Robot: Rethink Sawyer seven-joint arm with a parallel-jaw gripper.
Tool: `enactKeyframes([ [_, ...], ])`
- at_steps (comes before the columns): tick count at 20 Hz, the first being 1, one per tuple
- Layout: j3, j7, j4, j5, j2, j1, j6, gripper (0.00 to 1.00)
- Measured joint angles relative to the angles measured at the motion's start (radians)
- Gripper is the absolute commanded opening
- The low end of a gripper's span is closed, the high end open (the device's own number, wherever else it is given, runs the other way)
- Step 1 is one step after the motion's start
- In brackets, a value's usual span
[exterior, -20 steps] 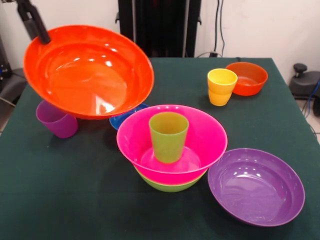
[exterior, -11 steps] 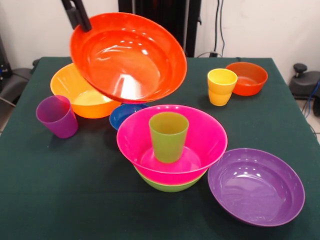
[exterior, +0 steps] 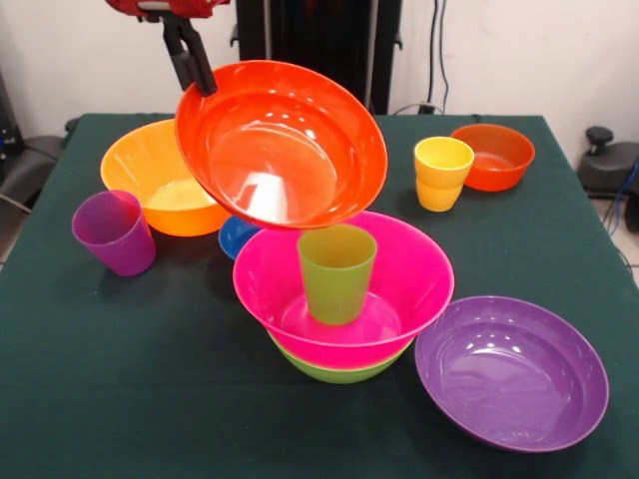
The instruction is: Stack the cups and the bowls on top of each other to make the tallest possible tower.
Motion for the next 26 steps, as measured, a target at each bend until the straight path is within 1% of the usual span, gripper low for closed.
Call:
enactKeyframes([
  [5,0.0,0.0,0.021,0.027,0.005,0.0,-0.033,0.0],
  [9,0.0,0.0,0.023,0.063,0.005,0.0,-0.033,0.0],
  [11,0.0,0.0,0.023,0.093,0.002,0.0,-0.034,0.0],
  [17,0.0,0.0,0.023,0.132,0.0,0.005,-0.034,0.0],
  [20,-0.003,0.002,0.022,0.138,0.002,0.017,-0.034,0.0],
  [26,-0.016,0.021,0.009,0.14,0.024,0.073,-0.034,0.0],
])
